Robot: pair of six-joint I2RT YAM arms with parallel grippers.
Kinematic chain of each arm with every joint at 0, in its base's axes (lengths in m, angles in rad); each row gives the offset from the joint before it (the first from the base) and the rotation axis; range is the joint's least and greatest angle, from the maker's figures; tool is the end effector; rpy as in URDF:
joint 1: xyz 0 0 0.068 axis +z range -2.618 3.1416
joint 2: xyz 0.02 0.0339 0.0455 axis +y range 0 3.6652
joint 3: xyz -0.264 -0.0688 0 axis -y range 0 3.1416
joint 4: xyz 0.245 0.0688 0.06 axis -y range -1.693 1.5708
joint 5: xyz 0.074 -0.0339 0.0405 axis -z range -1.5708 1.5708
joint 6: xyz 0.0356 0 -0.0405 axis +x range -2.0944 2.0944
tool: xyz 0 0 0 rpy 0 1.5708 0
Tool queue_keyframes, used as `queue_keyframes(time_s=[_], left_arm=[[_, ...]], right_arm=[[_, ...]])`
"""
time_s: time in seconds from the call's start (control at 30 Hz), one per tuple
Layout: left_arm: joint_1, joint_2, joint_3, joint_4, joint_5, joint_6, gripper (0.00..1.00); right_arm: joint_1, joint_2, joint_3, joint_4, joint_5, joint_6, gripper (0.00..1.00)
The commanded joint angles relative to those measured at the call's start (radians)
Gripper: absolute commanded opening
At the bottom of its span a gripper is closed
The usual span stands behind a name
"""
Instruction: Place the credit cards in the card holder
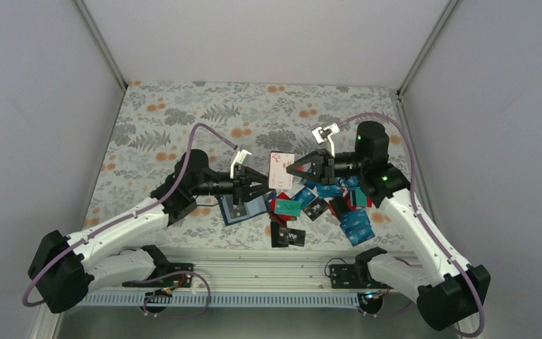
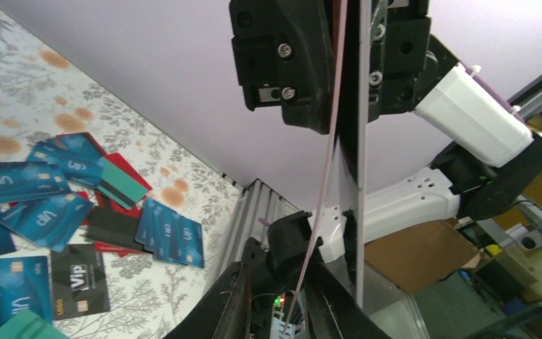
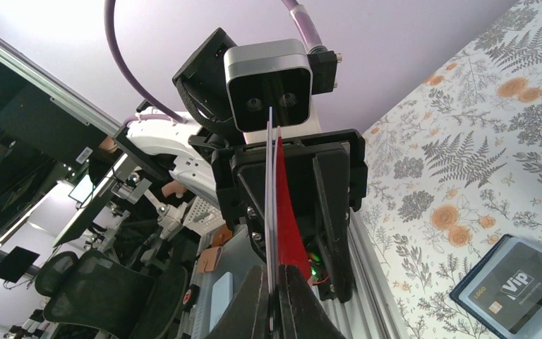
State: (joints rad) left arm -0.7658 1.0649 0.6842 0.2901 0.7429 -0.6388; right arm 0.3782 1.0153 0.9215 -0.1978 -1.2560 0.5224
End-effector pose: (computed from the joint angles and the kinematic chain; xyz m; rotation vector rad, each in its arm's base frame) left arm 0.1575 -0.1848 0.3000 0.7618 1.7757 -1.6153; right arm 0.1843 0.1096 0.3502 -0.8338 1.8514 1.7463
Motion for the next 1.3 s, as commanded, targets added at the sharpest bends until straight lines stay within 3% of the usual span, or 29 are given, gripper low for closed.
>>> queue_keyframes(time_s=[0.0,0.13,0.37,0.53,0.6,0.73,0.9,0.97,1.1,1.27], left_arm=[[0.004,0.006,0.032,0.086,0.015,-0.02,0.18],[0.004,0.006,0.032,0.101,0.031,-0.026,0.03],[0.005,0.036,0.075,-0.005,-0.031,0.017,0.02],[0.004,0.18,0.139,-0.063,-0.069,0.049,0.02],[0.004,0.262,0.172,-0.079,-0.082,0.059,0.02],[0.005,0.443,0.24,-0.146,-0.141,0.073,0.02],[0.004,0.608,0.35,-0.341,-0.297,0.097,0.02],[0.003,0.63,0.356,-0.397,-0.362,0.087,0.02],[0.002,0.575,0.305,-0.425,-0.42,0.064,0.02],[0.003,0.444,0.236,-0.396,-0.363,0.043,0.02]], right_arm=[[0.03,-0.002,0.013,0.011,-0.052,-0.015,0.04],[0.03,0.003,0.012,0.008,-0.029,-0.018,0.04],[0.019,0.016,-0.009,-0.078,0.144,-0.044,0.04],[-0.032,0.029,-0.101,-0.099,0.268,-0.003,0.1],[-0.062,0.031,-0.143,-0.096,0.302,0.02,0.21],[-0.142,0.055,-0.201,-0.178,0.439,0.035,0.58],[-0.2,0.134,-0.265,-0.24,0.56,0.028,0.82],[-0.203,0.17,-0.27,-0.247,0.589,0.023,0.89],[-0.202,0.172,-0.266,-0.209,0.565,0.006,0.94],[-0.202,0.131,-0.25,-0.078,0.364,-0.026,0.95]])
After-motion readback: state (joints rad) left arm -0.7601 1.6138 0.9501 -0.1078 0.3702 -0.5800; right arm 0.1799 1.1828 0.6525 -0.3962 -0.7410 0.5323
